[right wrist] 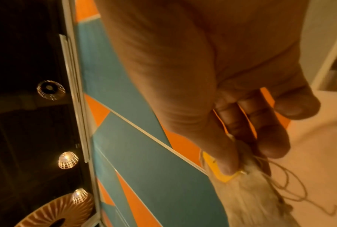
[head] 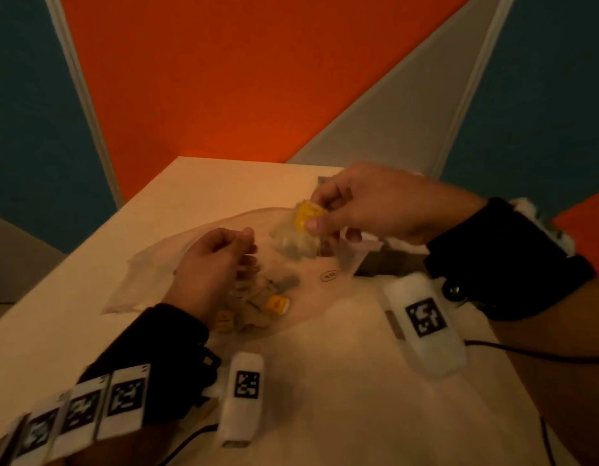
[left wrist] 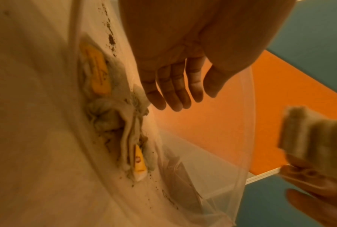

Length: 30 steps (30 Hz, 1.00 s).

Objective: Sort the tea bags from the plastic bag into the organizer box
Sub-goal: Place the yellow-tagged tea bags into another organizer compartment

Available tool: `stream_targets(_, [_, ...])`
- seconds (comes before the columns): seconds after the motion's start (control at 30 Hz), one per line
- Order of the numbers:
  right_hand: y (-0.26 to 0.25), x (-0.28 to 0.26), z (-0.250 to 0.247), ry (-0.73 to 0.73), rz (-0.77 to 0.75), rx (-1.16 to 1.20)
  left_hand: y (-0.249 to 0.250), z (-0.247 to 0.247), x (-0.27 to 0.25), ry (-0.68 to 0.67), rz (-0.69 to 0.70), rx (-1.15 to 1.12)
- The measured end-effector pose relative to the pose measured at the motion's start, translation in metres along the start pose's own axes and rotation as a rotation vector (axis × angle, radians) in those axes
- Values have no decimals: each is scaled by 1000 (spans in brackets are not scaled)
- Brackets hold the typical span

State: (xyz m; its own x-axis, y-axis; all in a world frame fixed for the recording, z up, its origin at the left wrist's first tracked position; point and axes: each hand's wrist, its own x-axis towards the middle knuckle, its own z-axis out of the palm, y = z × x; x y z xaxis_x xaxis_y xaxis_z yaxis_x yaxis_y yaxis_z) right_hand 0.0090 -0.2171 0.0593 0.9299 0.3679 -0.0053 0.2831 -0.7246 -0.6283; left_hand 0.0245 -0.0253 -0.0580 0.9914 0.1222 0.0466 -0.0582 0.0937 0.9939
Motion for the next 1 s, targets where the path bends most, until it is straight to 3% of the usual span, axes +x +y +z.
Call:
stream_targets(0.2, [-6, -39, -99, 181, 45, -69, 0, 1, 1, 11, -8, -12])
stream_targets(0.43, [69, -37, -177, 367, 295, -227, -3, -2, 2, 9, -10, 31])
stream_targets(0.57, [121, -30, -165, 212, 451, -425, -3, -2, 2, 10, -43, 46])
stream_targets(0.7, [158, -20, -129, 25, 511, -524, -3, -3, 3, 11, -56, 52])
stream_targets(1.0, [170, 4, -97, -353, 677, -623, 1, -4, -1, 43, -25, -9])
